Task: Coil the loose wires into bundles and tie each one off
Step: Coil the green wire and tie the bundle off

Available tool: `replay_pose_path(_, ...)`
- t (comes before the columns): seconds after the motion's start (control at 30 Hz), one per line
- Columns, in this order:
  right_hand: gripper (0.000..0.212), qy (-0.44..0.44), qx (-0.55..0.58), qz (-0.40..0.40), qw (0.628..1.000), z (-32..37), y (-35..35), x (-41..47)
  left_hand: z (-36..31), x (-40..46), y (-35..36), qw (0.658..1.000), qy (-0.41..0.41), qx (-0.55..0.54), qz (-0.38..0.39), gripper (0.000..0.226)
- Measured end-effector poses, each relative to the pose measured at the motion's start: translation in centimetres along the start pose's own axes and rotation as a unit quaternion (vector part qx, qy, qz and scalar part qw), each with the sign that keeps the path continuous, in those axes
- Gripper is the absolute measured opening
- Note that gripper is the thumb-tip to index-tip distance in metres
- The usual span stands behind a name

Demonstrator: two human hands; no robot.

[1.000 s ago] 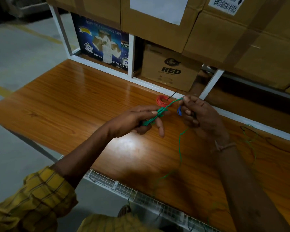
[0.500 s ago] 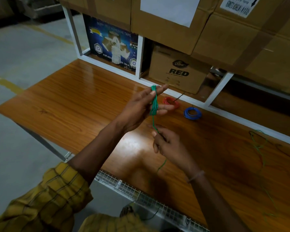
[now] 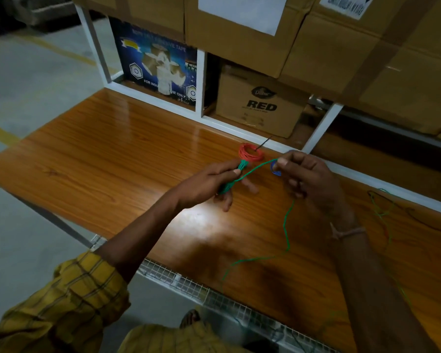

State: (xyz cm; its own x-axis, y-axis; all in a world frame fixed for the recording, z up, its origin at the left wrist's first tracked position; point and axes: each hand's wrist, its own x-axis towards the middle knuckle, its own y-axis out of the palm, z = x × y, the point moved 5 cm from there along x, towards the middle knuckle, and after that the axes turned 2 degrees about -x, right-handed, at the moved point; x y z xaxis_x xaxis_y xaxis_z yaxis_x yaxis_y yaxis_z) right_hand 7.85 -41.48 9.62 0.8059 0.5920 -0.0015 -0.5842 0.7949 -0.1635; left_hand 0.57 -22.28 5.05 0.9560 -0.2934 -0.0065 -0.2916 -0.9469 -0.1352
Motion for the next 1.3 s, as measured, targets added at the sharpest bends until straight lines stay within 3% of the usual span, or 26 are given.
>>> replay_pose_path(0.2, 0.014, -0.053, -0.102, -0.103, 0.988, -2.1, 0.1, 1.9, -0.5, -0.2, 1.8, 0.991, -0.007, -0.107, 0.081, 0.044)
replay_pose_path(0.3, 0.014, -0.024, -0.049, -0.122, 0.991, -4.7, 1.6, 1.7, -1.0, 0.0, 1.7, 0.977, 0.012, -0.2, 0.077, 0.045)
replay_pose_path(0.43, 0.029, 0.037, -0.027, -0.095, 0.994, -8.1, 5.6, 0.2, -2.1, 0.5, 1.2, 0.944, 0.049, -0.324, 0.022, 0.046)
replay_pose_path(0.57, 0.029, 0.047, -0.052, -0.049, 0.996, -8.4, 8.5, -1.4, -2.5, 1.5, -0.2, 0.971, 0.061, -0.225, -0.047, 0.042)
replay_pose_path(0.8, 0.011, 0.062, -0.187, 0.049, 0.979, -5.1, 8.2, -2.4, -0.4, 2.5, -0.5, 0.995, 0.048, -0.006, -0.09, 0.039)
replay_pose_path(0.93, 0.013, 0.105, -0.141, 0.138, 0.975, -3.7, 7.9, -3.3, 0.5, 3.1, -0.6, 0.964, 0.048, 0.231, -0.121, 0.041)
replay_pose_path(1.07, 0.016, 0.083, -0.144, 0.152, 0.974, -1.5, 6.0, -3.5, 1.0, 2.5, -1.2, 0.94, 0.005, 0.324, -0.108, 0.044)
replay_pose_path(1.13, 0.02, 0.064, -0.144, 0.148, 0.976, -0.2, 4.2, -3.1, 0.5, 1.8, -0.7, 0.951, 0.01, 0.3, -0.069, 0.038)
replay_pose_path(1.3, 0.022, 0.038, -0.019, 0.097, 0.994, 1.7, 0.2, -0.8, -1.8, 0.4, 1.1, 0.997, -0.011, 0.067, 0.027, 0.035)
